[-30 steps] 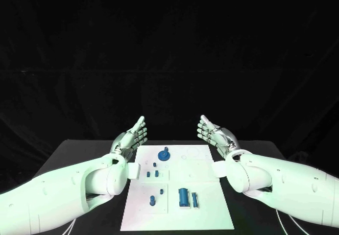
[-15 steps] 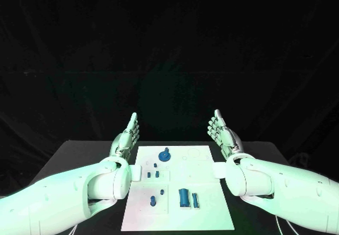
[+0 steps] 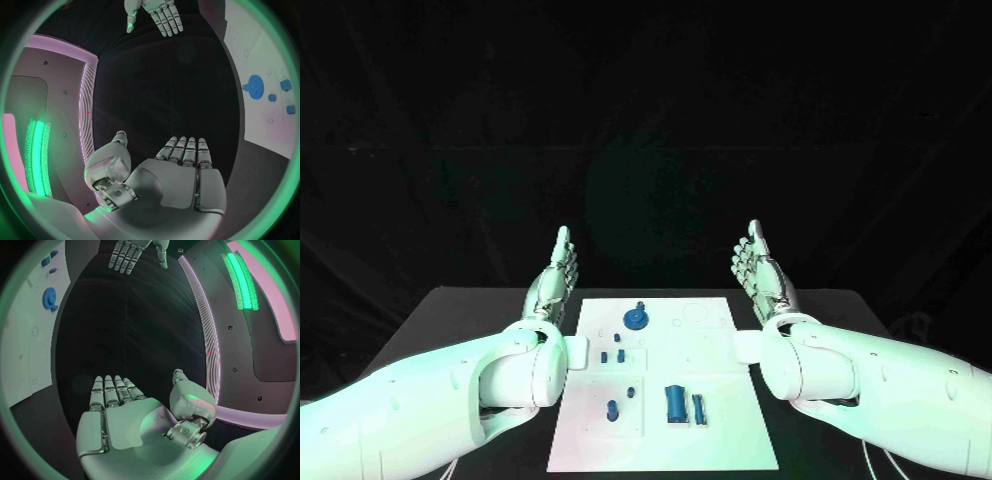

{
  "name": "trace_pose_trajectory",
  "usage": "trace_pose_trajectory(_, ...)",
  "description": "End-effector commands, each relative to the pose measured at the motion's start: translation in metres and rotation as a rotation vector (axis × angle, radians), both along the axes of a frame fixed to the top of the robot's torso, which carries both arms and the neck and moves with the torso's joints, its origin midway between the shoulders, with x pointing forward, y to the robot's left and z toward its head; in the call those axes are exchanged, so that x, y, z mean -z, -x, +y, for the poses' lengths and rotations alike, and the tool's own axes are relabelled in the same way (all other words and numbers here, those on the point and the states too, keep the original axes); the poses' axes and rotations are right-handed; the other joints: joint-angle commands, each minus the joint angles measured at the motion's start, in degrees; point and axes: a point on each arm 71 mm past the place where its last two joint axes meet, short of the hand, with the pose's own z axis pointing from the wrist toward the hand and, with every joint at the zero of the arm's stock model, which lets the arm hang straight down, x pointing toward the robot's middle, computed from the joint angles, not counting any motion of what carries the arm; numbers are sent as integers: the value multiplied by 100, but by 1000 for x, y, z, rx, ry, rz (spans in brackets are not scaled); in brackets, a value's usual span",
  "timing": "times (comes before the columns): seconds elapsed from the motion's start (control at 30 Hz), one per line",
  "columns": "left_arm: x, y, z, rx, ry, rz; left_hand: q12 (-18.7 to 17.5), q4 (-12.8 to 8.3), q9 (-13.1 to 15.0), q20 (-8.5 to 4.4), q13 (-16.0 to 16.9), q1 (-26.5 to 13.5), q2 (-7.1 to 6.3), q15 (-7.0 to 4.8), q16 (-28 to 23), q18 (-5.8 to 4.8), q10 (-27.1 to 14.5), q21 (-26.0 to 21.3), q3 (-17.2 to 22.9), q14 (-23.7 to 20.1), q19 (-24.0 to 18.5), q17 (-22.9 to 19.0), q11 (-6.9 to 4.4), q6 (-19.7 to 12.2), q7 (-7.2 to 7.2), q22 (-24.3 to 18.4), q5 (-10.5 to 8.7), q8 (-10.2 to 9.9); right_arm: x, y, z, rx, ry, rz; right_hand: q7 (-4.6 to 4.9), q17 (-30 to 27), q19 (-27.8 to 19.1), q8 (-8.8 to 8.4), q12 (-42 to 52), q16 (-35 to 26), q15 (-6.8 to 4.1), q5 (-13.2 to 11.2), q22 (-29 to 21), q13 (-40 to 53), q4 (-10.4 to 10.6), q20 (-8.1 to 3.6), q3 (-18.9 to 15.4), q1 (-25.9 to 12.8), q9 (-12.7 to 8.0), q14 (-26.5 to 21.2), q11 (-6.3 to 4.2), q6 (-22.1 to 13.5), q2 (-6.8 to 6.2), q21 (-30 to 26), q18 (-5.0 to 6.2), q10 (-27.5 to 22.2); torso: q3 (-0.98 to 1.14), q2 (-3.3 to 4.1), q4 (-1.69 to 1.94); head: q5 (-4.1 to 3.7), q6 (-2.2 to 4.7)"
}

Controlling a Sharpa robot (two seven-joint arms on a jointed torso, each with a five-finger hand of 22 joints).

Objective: Assemble the parts on the task board

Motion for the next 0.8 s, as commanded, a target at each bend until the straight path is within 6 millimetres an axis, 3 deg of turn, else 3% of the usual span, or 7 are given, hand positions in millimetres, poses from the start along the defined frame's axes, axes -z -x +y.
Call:
trace_pose_trajectory(0.03,-3,0,-2,2,-7,-29,-33,-16,-9,-4,-6,-376,-3,-4,-38,-86,-248,-35,-14,-228,-202,-6,2,-232,0,-13,-28,-38,-2,0,1,-2,0,-20,-15,-7,-217,-19,-22,-22,3,-28,-158,-8,-7,-1,-18,-364,-8,-278,-1,-249,-4,-28,-122,-266,-1,0,0,0,0)
trace_pose_trajectory(0.07,-3,0,-2,2,-7,-29,-33,-16,-9,-4,-6,-405,-3,-4,-38,-86,-275,-35,-14,-246,-609,-6,2,-247,0,-13,-28,-38,-2,0,1,-2,0,-20,-15,-7,-232,-19,-22,-22,3,-28,-158,-8,-7,-1,-18,-398,-8,-294,-1,-266,-4,-28,-122,-293,-1,0,0,0,0)
trace_pose_trajectory(0.2,-3,0,-2,2,-7,-29,-33,-16,-9,-4,-6,-512,-3,-4,-38,-86,-345,-35,-14,-702,-609,-6,2,-319,0,-13,-28,-38,-2,0,1,-2,0,-20,-15,-7,-679,-19,-22,-22,3,-28,-158,-8,-7,-1,-18,-685,-8,-840,-1,-756,-4,-28,-122,-826,-1,0,0,0,0)
trace_pose_trajectory(0.23,-3,0,-2,2,-7,-29,-33,-16,-9,-4,-6,-526,-3,-4,-38,-86,-345,-35,-14,-702,-609,-6,2,-727,0,-13,-28,-38,-2,0,1,-2,0,-20,-15,-7,-679,-19,-22,-22,3,-28,-158,-8,-7,-1,-18,-1104,-8,-840,-1,-756,-4,-28,-122,-826,-1,0,0,0,0)
trace_pose_trajectory(0.27,-3,0,-2,2,-7,-29,-33,-16,-9,-4,-6,-558,-3,-4,-38,-86,-766,-35,-14,-702,-609,-6,2,-727,0,-13,-28,-38,-2,0,1,-2,0,-20,-15,-7,-679,-19,-22,-22,3,-28,-158,-8,-7,-1,-18,-1104,-8,-840,-1,-756,-4,-28,-122,-826,-1,0,0,0,0)
trace_pose_trajectory(0.43,-3,0,-2,2,-7,-29,-33,-16,-9,-4,-6,-1134,-3,-4,-38,-86,-766,-35,-14,-702,-609,-6,2,-727,0,-13,-28,-38,-2,0,1,-2,0,-20,-15,-7,-679,-19,-22,-22,3,-28,-158,-8,-7,-1,-18,-1104,-8,-840,-1,-756,-4,-28,-122,-826,-1,0,0,0,0)
trace_pose_trajectory(0.8,-3,0,-2,2,-7,-29,-33,-16,-9,-4,-6,-1134,-3,-4,-38,-86,-766,-35,-14,-702,-609,-6,2,-727,0,-13,-28,-38,-2,0,1,-2,0,-20,-15,-7,-679,-19,-22,-22,3,-28,-158,-8,-7,-1,-18,-1104,-8,-840,-1,-756,-4,-28,-122,-826,-1,0,0,0,0)
